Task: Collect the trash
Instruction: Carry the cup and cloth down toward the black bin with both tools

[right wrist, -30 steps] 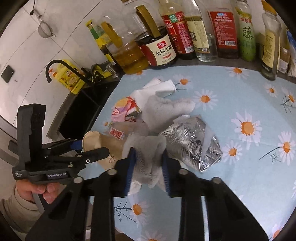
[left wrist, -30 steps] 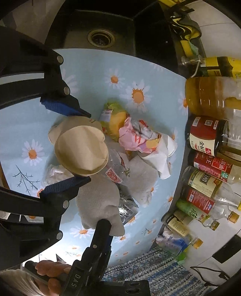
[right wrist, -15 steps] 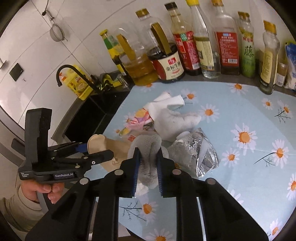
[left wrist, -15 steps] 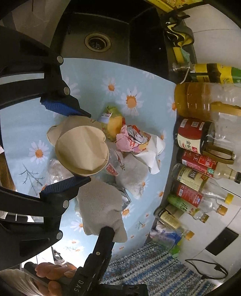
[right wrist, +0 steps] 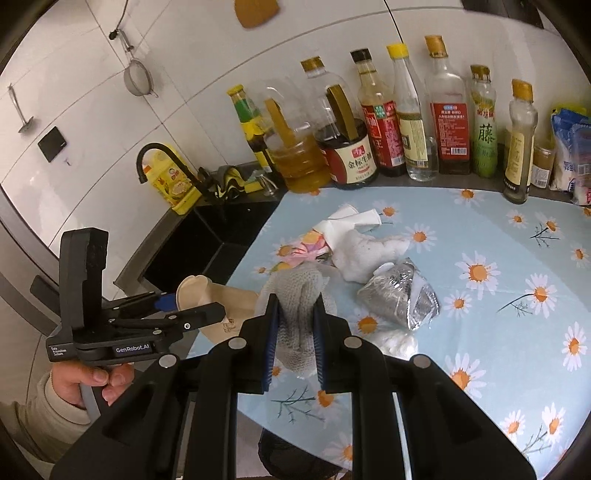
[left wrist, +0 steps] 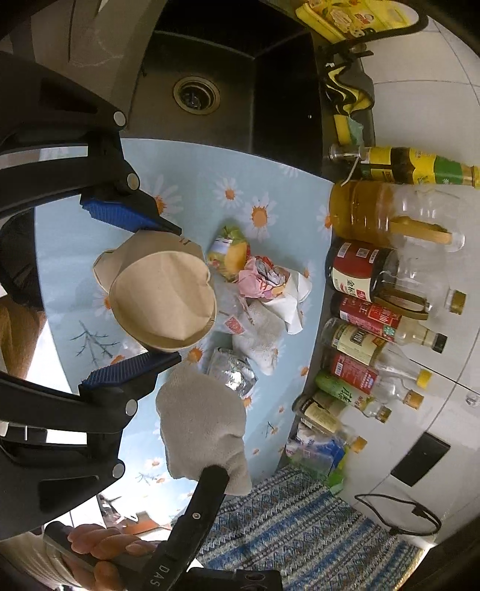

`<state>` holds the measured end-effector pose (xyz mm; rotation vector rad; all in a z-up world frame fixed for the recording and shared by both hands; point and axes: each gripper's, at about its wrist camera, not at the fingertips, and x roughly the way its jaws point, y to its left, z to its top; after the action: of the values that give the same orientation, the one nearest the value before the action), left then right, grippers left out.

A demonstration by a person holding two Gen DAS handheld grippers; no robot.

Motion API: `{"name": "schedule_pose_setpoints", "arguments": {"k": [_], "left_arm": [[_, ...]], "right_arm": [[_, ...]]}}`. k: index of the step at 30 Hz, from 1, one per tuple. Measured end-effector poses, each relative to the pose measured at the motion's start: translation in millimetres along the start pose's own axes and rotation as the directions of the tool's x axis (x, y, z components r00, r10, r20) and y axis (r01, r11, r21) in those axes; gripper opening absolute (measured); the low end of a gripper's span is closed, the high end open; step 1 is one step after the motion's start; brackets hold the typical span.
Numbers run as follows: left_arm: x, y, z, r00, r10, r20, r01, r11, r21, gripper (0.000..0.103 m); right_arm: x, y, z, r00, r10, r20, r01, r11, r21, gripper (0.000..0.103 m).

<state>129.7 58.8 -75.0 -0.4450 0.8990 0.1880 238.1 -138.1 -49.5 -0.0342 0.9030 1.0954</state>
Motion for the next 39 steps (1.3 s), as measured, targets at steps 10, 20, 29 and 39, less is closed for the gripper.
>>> {"name": "schedule_pose_setpoints", "arguments": {"k": [10,20,29,39], "left_arm": [[-32.4,2.4,-31.5,0.999,-0.033,0.027,0.033,0.999,0.013,0.059],[-50.3,9.9,-67.9,0.998,-0.066,0.013,0.066,0.998,0.003,0.059],[-53.1,19.3,-106.1,0.996,-0.084,-0.03,0.084,0.996,-0.014,0.059],[-42.8,35.5,-147.1,0.991,-0.099,-0.088,0.092,0.993,-0.074,0.059]], "right_arm": [[-19.9,34.1,-33.1,1.0,-0.016,0.013,0.016,1.0,-0.002,0.019],[-19.8,60.5,-71.3,0.999,-0.022,-0.023,0.023,1.0,0.013,0.019],[-3.9,75.6,-111.7,0.995,-0.024,-0.098,0.027,0.999,0.031,0.019],[18.8,81.1,-145.9,0.98,-0.034,-0.196,0.042,0.998,0.039,0.019]]}}
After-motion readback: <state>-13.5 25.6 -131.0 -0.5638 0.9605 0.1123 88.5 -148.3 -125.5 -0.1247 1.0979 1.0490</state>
